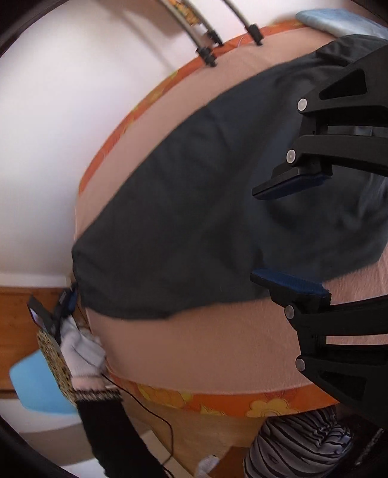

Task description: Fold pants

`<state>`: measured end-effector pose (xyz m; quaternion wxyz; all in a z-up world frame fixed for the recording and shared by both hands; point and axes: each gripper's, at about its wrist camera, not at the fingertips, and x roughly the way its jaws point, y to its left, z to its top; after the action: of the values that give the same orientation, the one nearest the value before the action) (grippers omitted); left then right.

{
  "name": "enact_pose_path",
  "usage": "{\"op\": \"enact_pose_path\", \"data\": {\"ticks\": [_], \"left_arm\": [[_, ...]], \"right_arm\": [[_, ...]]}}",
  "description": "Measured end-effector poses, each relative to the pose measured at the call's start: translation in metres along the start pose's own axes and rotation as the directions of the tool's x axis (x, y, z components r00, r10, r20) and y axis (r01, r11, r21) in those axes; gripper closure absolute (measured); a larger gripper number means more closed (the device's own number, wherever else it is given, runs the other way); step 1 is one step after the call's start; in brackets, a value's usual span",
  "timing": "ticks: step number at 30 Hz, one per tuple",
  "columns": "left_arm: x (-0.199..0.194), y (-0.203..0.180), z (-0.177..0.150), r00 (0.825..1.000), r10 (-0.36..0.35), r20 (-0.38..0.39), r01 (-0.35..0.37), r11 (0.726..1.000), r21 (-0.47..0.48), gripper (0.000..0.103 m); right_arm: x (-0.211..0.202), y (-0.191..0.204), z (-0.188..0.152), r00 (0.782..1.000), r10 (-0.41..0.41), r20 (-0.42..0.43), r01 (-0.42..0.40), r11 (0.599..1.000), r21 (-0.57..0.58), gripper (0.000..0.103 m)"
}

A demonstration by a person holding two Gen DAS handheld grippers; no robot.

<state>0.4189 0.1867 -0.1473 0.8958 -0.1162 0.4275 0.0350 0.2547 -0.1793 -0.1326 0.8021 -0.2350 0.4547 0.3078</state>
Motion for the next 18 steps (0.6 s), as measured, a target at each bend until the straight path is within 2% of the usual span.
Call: {"op": "enact_pose_path", "data": {"ticks": [4,7,9,11,14,17,18], "left_arm": [[-0.003,-0.006,0.001,1.000,0.006,0.010,-0.006,0.999,0.041,0.099],[-0.008,-0.005,0.003,1.000,-0.003,0.024,0.002,0.999,0.052,0.101],[-0.010,-0.002,0.004,1.000,-0.014,0.028,0.013,0.999,0.040,0.101],[-0.012,0.001,0.005,0.999,-0.029,0.031,0.028,0.999,0.028,0.102],[-0.016,0.003,0.005,0.998,-0.040,0.042,0.039,0.999,0.024,0.102],[-0.021,0.005,0.004,0.998,-0.027,0.061,0.026,1.000,0.017,0.101],[-0.019,0.010,0.004,0.997,-0.057,0.044,0.057,0.998,-0.015,0.094]], "right_arm": [[0.028,0.024,0.006,0.998,-0.034,-0.062,0.029,0.997,-0.071,0.052],[0.039,0.023,0.005,0.995,-0.006,-0.101,0.000,0.999,-0.053,0.057],[0.039,0.023,0.005,0.994,0.010,-0.106,-0.015,0.999,-0.044,0.071],[0.038,0.022,0.006,0.994,-0.010,-0.111,0.006,0.999,-0.042,0.094],[0.030,0.015,0.006,0.995,-0.007,-0.101,0.006,1.000,-0.014,0.103],[0.019,0.004,0.007,0.997,0.000,-0.079,0.003,1.000,0.031,0.103],[0.017,0.000,0.008,0.997,0.005,-0.074,-0.001,0.999,0.047,0.103]]}}
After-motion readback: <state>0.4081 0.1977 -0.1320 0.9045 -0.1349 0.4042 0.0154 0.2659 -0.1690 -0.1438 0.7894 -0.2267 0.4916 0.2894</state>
